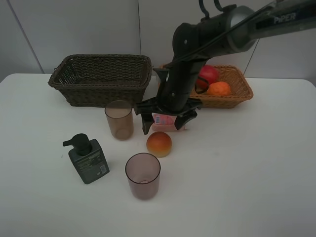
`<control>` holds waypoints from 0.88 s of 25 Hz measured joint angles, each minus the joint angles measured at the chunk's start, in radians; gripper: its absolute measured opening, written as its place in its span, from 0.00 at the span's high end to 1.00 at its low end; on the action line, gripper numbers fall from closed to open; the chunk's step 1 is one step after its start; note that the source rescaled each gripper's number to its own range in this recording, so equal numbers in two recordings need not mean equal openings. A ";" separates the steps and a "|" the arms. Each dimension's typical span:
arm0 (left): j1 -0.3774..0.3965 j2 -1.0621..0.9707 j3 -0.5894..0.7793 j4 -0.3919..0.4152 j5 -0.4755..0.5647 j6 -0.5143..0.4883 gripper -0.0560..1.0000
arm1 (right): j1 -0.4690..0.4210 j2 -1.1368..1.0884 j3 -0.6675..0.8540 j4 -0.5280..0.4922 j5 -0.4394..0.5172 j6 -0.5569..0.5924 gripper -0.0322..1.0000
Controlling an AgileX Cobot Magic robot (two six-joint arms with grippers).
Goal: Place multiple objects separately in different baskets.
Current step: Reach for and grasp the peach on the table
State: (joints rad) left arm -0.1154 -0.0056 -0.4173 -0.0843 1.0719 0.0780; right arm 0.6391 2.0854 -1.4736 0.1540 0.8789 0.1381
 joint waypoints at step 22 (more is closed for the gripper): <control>0.000 0.000 0.000 0.000 0.000 0.000 0.07 | 0.003 0.104 0.003 0.035 -0.007 0.001 0.32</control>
State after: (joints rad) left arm -0.1154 -0.0056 -0.4173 -0.0843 1.0719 0.0780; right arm 0.6425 2.1894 -1.4710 0.1887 0.8715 0.1390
